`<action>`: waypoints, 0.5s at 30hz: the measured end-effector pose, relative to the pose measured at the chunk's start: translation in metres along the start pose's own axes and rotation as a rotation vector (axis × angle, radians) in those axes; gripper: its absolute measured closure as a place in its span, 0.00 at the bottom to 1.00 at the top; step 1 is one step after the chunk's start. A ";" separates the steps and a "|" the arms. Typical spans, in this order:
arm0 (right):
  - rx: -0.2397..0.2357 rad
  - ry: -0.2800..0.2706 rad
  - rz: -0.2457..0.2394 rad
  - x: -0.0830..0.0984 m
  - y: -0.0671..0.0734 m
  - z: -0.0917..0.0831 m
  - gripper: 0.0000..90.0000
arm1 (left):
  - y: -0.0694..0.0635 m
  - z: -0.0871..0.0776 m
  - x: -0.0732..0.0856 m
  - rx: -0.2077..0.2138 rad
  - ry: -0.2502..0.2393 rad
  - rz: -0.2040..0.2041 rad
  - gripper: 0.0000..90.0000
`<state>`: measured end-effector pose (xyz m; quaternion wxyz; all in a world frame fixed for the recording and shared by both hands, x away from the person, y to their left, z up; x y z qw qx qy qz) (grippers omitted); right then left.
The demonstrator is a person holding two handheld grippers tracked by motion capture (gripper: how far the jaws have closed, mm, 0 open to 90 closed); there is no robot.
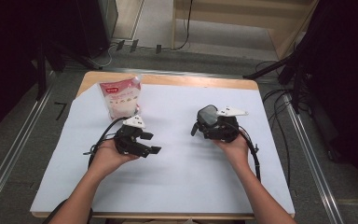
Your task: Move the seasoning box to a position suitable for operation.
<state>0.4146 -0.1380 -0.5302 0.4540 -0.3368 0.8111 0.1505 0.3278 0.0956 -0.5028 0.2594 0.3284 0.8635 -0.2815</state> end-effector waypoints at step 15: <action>-0.068 0.000 -0.054 -0.002 0.037 0.001 0.17 | 0.004 0.004 -0.006 0.003 -0.003 0.002 0.39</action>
Point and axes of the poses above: each handheld gripper's, and its own axes: z roughly forward along the jaws, x roughly out of its underside, y roughly to its left, the point moved 8 cm from there along z, roughly forward along the jaws, and after that the axes turned 11 degrees about -z, right-handed, at the moved point
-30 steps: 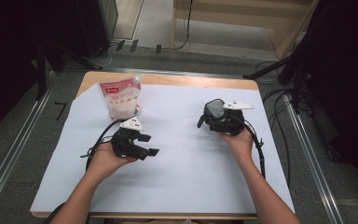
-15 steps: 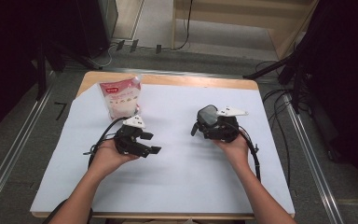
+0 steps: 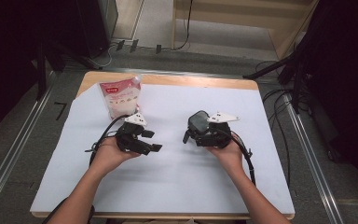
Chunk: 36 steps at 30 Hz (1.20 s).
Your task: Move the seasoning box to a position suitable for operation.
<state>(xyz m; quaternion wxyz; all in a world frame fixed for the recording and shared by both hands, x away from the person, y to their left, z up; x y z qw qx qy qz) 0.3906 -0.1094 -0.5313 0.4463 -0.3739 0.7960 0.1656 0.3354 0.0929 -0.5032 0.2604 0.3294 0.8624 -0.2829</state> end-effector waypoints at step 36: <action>-0.078 0.001 -0.028 0.011 0.047 0.017 0.15 | 0.006 0.000 -0.001 0.003 -0.001 -0.017 0.39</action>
Point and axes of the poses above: each handheld gripper's, and its own axes: z roughly forward along the jaws, x roughly out of its underside, y roughly to its left, the point moved 8 cm from there along z, roughly forward along the jaws, and after that the axes turned 11 degrees about -z, right-handed, at the moved point
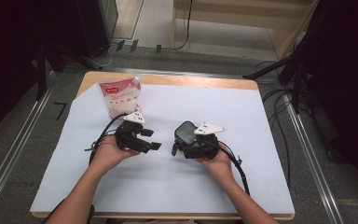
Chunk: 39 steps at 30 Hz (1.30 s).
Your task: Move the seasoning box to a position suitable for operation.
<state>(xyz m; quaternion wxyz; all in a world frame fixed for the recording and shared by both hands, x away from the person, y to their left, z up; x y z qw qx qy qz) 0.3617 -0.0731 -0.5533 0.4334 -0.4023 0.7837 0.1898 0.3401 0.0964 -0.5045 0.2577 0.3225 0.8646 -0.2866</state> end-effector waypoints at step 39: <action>-0.080 0.038 0.068 0.015 -0.006 -0.072 0.68 | 0.003 0.014 -0.016 0.000 0.000 0.017 0.85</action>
Point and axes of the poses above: each handheld gripper's, and its own axes: z roughly forward along the jaws, x roughly out of its underside, y roughly to its left, the point moved 8 cm from there along z, roughly forward along the jaws, and after that the axes turned 11 degrees about -z, right-handed, at the moved point
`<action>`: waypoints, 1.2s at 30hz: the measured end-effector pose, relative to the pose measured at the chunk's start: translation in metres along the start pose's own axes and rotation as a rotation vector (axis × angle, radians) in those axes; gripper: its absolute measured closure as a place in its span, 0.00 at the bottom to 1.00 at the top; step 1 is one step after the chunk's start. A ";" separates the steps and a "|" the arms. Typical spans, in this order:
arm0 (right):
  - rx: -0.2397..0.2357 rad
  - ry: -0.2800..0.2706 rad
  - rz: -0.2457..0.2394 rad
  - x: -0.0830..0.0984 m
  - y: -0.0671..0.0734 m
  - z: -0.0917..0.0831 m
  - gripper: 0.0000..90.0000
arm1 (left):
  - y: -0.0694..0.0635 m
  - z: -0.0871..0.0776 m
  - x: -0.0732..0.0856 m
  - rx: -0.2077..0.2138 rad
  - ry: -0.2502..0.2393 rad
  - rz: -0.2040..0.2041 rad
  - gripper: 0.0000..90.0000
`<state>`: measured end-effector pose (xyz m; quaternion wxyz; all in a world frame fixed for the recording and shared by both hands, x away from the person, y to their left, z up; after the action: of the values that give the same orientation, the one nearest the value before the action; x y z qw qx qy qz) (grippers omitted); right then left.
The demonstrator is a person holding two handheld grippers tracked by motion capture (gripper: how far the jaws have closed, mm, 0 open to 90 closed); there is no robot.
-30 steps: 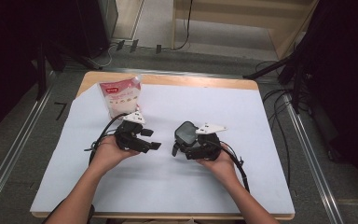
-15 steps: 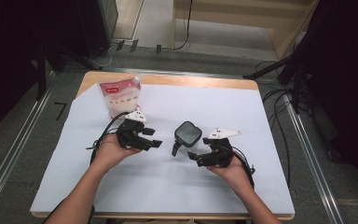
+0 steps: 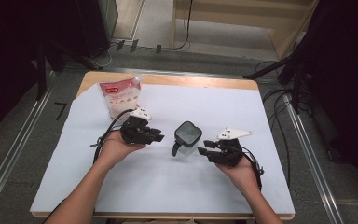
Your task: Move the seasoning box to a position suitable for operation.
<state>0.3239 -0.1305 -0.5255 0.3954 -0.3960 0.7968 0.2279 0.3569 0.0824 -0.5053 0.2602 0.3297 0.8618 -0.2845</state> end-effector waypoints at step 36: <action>-0.014 0.000 0.079 -0.009 -0.014 0.011 1.00 | -0.033 0.036 0.002 0.127 0.080 0.013 1.00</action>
<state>0.3436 -0.1267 -0.5257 0.3832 -0.3670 0.8103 0.2490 0.3418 0.0388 -0.5211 0.2063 0.3622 0.8495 -0.3233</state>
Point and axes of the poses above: each handheld gripper's, and its own axes: z roughly forward along the jaws, x roughly out of its underside, y roughly to its left, the point moved 8 cm from there along z, roughly forward along the jaws, and after that the axes turned 11 degrees about -z, right-handed, at the moved point
